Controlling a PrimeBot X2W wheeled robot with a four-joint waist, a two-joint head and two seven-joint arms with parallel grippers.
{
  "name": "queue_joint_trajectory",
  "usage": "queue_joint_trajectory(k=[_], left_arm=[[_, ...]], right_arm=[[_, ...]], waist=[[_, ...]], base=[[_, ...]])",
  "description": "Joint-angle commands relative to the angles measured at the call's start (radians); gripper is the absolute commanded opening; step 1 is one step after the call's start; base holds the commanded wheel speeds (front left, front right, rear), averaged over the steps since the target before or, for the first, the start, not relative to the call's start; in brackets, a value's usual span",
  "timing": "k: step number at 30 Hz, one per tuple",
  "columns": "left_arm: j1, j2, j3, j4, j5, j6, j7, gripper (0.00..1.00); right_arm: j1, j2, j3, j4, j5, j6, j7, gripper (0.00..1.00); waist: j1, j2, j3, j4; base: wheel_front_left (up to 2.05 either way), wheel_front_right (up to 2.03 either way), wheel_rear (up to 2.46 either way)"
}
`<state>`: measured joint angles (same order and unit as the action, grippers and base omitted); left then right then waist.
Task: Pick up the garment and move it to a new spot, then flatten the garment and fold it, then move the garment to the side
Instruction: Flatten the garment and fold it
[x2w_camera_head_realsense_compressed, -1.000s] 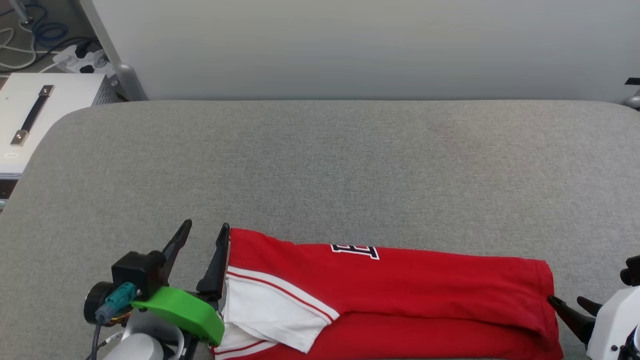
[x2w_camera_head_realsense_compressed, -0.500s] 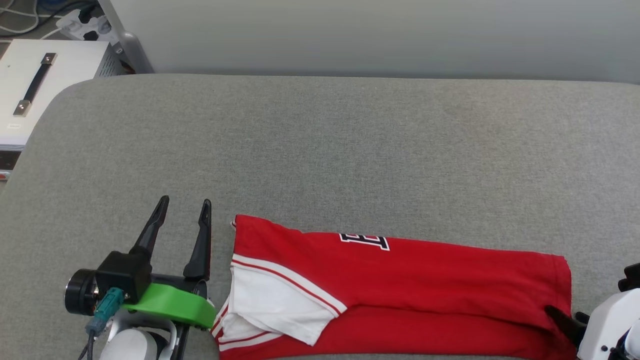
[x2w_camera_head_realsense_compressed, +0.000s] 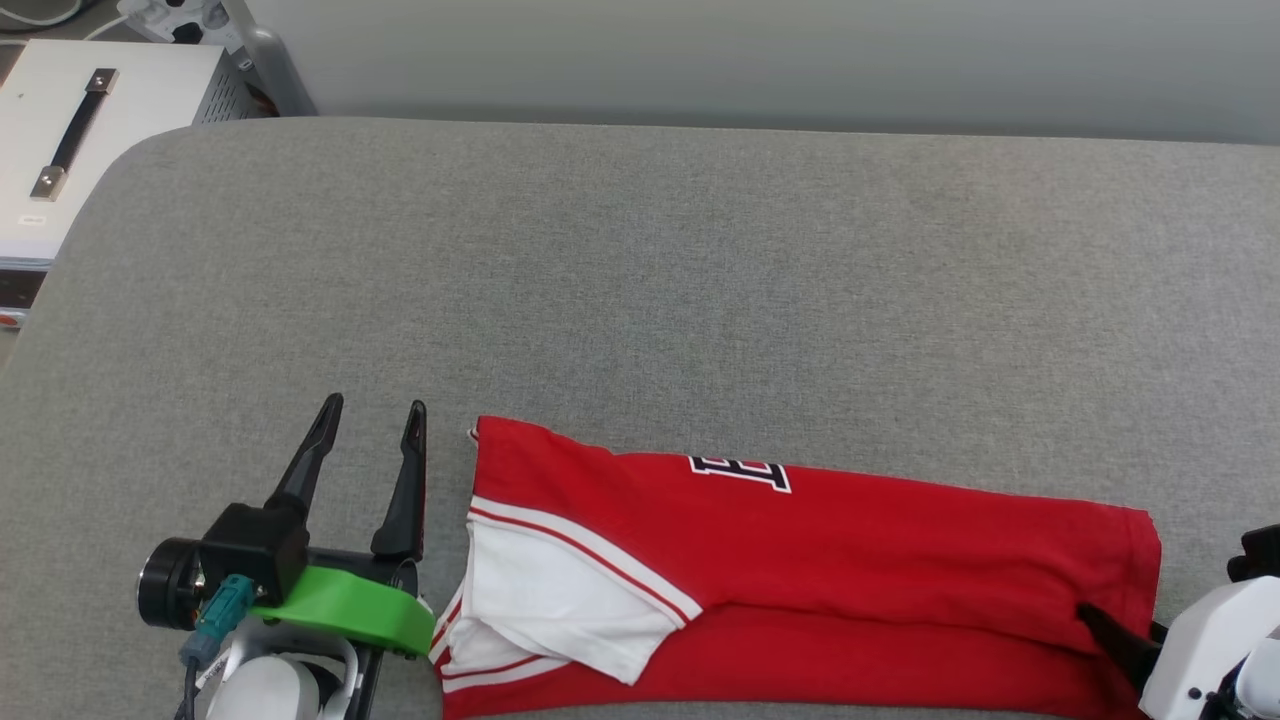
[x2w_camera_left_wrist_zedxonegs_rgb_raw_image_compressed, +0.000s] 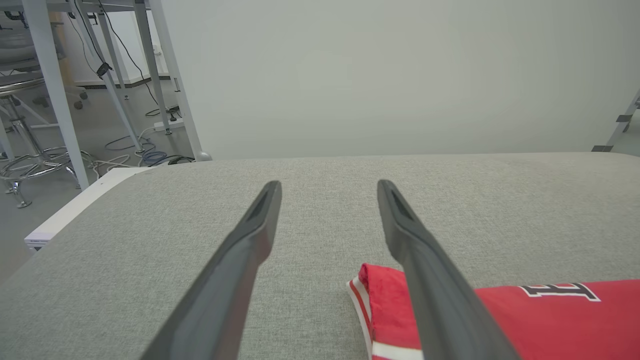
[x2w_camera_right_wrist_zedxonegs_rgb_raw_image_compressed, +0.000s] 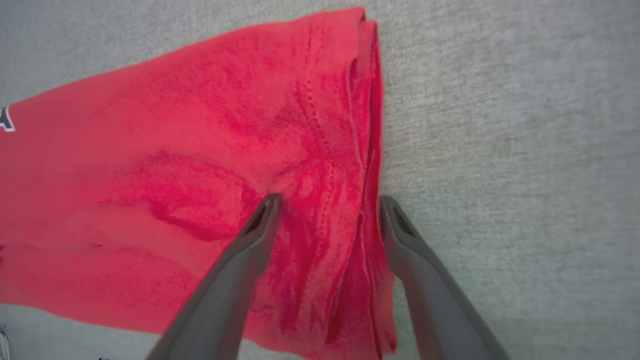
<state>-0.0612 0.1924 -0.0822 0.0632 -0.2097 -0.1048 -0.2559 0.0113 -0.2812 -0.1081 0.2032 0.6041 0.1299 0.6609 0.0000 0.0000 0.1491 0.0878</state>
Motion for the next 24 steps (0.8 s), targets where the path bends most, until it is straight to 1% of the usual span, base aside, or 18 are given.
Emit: queue_joint_trajectory(k=[1,8,9,10,11,12,13,19,24], left_arm=[[0.001,-0.007,0.009,0.005,0.01,-0.007,-0.006,1.0],[0.0,-0.021,0.027,0.019,0.028,-0.02,-0.006,1.0],[0.0,-0.022,0.029,0.02,0.029,-0.021,-0.006,1.0],[-0.001,-0.023,0.029,0.021,0.03,-0.022,-0.006,1.0],[0.0,-0.024,0.03,0.022,0.031,-0.023,-0.006,1.0],[0.001,-0.025,0.031,0.023,0.032,-0.023,-0.006,1.0],[0.003,-0.025,0.032,0.023,0.033,-0.024,-0.006,1.0],[0.008,-0.027,0.037,0.029,0.031,-0.025,-0.006,1.0],[0.01,-0.024,0.028,0.031,0.025,-0.026,-0.006,1.0]], right_arm=[[0.003,0.043,0.04,0.026,0.016,0.001,0.009,1.0],[-0.006,0.056,0.086,0.042,0.038,0.001,-0.008,1.0],[-0.007,0.055,0.09,0.046,0.04,0.001,-0.011,0.99],[-0.007,0.054,0.092,0.05,0.041,0.001,-0.014,0.64],[-0.007,0.051,0.093,0.054,0.042,0.001,-0.02,0.38],[-0.007,0.048,0.094,0.058,0.042,0.001,-0.025,0.26],[-0.007,0.044,0.094,0.062,0.042,0.001,-0.032,0.0],[-0.011,0.02,0.094,0.075,0.037,0.001,-0.081,0.0],[-0.021,-0.013,0.079,0.084,0.03,0.001,-0.127,0.0]], waist=[[0.0,0.0,-0.002,-0.002],[0.0,0.0,-0.011,-0.008],[0.0,0.0,-0.012,-0.009],[0.0,0.0,-0.014,-0.009],[0.0,0.0,-0.016,-0.011],[0.0,0.0,-0.017,-0.012],[0.0,0.0,-0.019,-0.013],[0.0,0.0,-0.027,-0.019],[0.0,0.0,-0.036,-0.024]], base=[[0.0,0.0,0.0],[0.0,0.0,0.0],[0.0,0.0,0.0],[0.0,0.0,0.0],[0.0,0.0,0.0],[0.0,0.0,0.0],[0.0,0.0,0.0],[0.0,0.0,0.0],[0.0,0.0,0.0]])
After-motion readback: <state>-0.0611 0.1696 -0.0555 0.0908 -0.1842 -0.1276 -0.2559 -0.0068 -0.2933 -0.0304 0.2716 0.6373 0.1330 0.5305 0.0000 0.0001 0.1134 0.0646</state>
